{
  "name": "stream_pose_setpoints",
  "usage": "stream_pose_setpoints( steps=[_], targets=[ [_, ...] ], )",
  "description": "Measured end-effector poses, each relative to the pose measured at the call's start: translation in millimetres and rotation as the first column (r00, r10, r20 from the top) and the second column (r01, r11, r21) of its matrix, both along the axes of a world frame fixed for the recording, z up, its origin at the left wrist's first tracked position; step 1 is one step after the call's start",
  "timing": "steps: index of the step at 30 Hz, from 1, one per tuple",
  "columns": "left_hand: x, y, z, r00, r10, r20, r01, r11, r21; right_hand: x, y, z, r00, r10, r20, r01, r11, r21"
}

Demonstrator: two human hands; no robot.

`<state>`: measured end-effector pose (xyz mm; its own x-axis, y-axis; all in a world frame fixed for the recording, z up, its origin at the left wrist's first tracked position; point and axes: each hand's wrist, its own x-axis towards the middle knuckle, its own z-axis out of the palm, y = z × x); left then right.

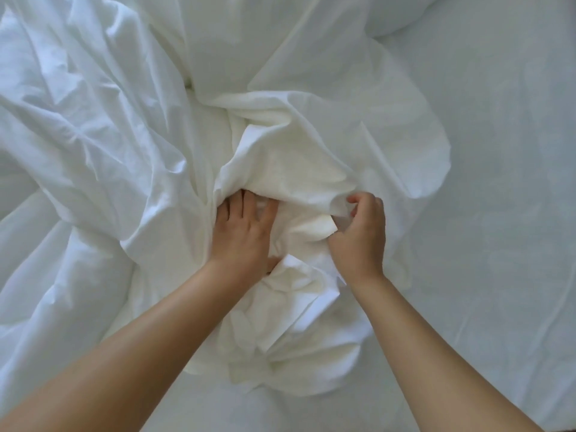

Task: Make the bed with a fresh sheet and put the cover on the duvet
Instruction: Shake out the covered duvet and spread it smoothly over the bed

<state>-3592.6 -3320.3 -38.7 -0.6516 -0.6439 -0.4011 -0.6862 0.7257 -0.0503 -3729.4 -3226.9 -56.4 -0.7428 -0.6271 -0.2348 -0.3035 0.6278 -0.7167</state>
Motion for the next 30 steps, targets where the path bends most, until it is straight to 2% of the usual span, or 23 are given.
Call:
stream_pose_setpoints(
  steps=[1,3,5,7,9,11,12,14,15,16,17,19,21,22,23,25,27,30],
  targets=[
    [-2,-1,-4,0.999,0.036,-0.020,-0.035,0.999,0.027,4,-4,1,0.992,0.120,-0.046,-0.121,0.992,-0.023],
    [-3,-3,-8,0.991,0.095,-0.097,-0.090,0.994,0.059,12,-20,0,0.963,0.270,0.017,-0.271,0.962,0.019],
    [-2,-7,-7,0.980,0.106,-0.167,-0.099,0.994,0.049,15,-44,-5,0.971,0.192,0.146,-0.208,0.972,0.111],
    [0,-17,-1,0.967,0.096,-0.236,-0.096,0.995,0.011,16,-70,-10,0.977,0.075,0.199,-0.114,0.974,0.196],
    [4,-32,7,0.941,0.136,-0.309,-0.126,0.991,0.053,20,-86,-14,0.977,0.107,0.184,-0.148,0.963,0.227],
    [5,-46,13,0.907,0.159,-0.389,-0.113,0.984,0.137,26,-92,-19,0.968,0.225,0.112,-0.248,0.927,0.281],
    [5,-53,15,0.853,0.175,-0.492,-0.114,0.982,0.152,28,-92,-21,0.954,0.294,0.068,-0.300,0.906,0.299],
    [5,-65,14,0.689,0.210,-0.694,-0.198,0.975,0.099,27,-95,-22,0.929,0.369,0.036,-0.364,0.891,0.272],
    [3,-71,12,0.654,0.205,-0.728,-0.246,0.968,0.052,25,-96,-21,0.926,0.374,0.049,-0.375,0.896,0.238],
    [1,-76,8,0.675,0.202,-0.709,-0.271,0.962,0.017,22,-96,-20,0.928,0.367,0.065,-0.373,0.904,0.208],
    [-2,-79,2,0.745,0.218,-0.630,-0.270,0.963,0.015,19,-94,-19,0.936,0.345,0.073,-0.352,0.918,0.182],
    [-4,-83,-18,0.887,0.268,-0.377,-0.239,0.963,0.122,13,-88,-17,0.964,0.250,0.093,-0.261,0.957,0.124],
    [-6,-86,-37,0.939,0.283,-0.194,-0.244,0.948,0.202,12,-79,-15,0.978,0.147,0.148,-0.161,0.983,0.087],
    [-7,-89,-41,0.945,0.277,-0.172,-0.240,0.948,0.208,11,-75,-15,0.977,0.132,0.166,-0.150,0.983,0.103],
    [-9,-92,-42,0.949,0.250,-0.193,-0.212,0.957,0.196,9,-73,-16,0.976,0.137,0.168,-0.161,0.977,0.138],
    [-11,-95,-41,0.921,0.165,-0.352,-0.136,0.985,0.105,4,-74,-13,0.972,0.173,0.160,-0.204,0.958,0.201],
    [-10,-102,-32,0.890,0.097,-0.446,-0.102,0.995,0.013,0,-76,-8,0.970,0.211,0.124,-0.233,0.951,0.203],
    [14,-116,-20,0.832,0.088,-0.548,-0.119,0.993,-0.020,4,-79,10,0.968,0.238,-0.082,-0.238,0.971,0.019]
  ],
)
